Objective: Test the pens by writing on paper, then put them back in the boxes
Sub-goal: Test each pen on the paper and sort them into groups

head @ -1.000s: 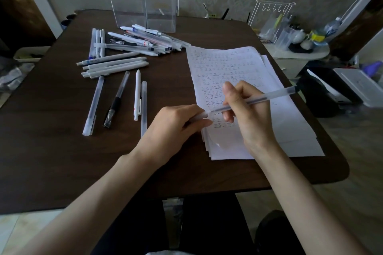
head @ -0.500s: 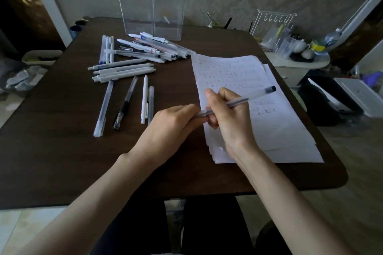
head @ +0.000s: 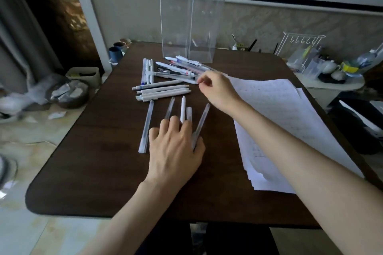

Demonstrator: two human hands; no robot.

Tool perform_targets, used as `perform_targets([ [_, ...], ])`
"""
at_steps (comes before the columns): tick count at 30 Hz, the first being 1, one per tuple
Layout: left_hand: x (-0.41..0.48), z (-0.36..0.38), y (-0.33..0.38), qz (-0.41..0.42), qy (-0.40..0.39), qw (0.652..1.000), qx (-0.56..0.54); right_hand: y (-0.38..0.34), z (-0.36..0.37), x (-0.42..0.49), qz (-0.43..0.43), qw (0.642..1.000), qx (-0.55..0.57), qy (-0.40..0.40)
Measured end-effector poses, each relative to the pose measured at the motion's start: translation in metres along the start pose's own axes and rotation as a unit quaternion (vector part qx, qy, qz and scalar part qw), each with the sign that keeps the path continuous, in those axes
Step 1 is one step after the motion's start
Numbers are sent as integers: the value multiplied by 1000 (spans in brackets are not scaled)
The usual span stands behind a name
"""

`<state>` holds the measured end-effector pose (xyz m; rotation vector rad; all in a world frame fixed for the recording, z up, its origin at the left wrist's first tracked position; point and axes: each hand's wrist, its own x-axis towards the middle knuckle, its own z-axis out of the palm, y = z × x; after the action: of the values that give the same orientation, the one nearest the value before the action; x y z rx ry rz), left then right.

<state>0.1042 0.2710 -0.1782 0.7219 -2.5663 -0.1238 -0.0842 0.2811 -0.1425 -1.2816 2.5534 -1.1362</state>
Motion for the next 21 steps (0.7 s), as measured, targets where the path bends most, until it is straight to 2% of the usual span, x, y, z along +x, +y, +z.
perform_targets([
  [2, 1, 2, -4, -15, 4, 1000, -22, -6, 16, 12, -90, 992, -62, -71],
  [5, 1, 3, -7, -47, 20, 998, -39, -15, 38, 22, -147, 968, -135, -149],
  [10, -1, 6, -8, -73, 25, 996, -51, -26, 49, 26, -177, 956, -194, -131],
  [15, -1, 5, -7, -60, 12, 996, -61, -25, 42, 21, -268, 890, -358, -95],
  [17, -1, 6, -7, -62, 7, 996, -61, -22, 36, 19, -260, 898, -345, -77],
  [21, -1, 4, -7, -55, -6, 997, -55, -19, -2, 2, -200, 945, -257, -17],
])
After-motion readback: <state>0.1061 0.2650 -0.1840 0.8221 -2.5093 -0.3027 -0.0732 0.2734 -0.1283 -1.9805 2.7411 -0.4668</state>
